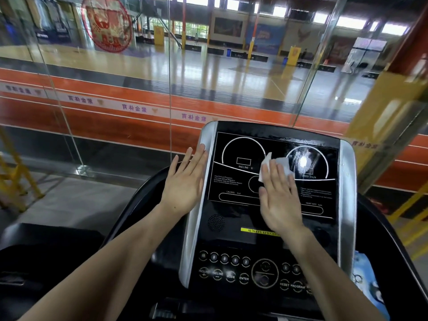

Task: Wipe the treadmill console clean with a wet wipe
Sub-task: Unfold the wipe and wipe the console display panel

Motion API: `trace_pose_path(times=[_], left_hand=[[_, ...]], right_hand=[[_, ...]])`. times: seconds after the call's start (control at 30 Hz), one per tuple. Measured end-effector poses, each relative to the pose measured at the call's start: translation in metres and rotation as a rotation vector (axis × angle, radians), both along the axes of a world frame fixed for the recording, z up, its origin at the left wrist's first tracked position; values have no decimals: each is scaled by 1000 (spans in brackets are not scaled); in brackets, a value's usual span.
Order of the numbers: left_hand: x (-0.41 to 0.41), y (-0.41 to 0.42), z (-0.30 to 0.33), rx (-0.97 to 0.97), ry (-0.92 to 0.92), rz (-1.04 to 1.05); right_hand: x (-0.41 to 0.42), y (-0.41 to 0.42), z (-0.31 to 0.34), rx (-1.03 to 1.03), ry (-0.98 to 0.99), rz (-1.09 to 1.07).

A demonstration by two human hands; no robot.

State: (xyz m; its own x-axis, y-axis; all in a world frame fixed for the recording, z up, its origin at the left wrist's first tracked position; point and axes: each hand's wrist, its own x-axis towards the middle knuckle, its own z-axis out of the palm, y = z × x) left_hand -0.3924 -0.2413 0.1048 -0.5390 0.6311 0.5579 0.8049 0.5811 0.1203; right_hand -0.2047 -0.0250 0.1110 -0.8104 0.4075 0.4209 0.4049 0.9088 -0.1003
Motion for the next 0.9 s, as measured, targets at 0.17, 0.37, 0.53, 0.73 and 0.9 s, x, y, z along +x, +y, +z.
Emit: trace_pose_path(times=[0.17, 0.37, 0.53, 0.73, 0.9], left_hand=[[2, 0, 1, 8, -1, -2], [-3, -4, 0, 5, 42, -13], [0, 0, -1, 23, 1, -15], [3, -2, 4, -1, 9, -17], [1, -4, 4, -3, 15, -26]], right_hand=[[-52, -56, 2, -4, 1, 125], [-26, -46, -11, 129, -75, 263], [23, -8, -19, -61, -13, 47], [-32, -83, -26, -28, -63, 213], [-8, -69, -32, 95, -105, 269]])
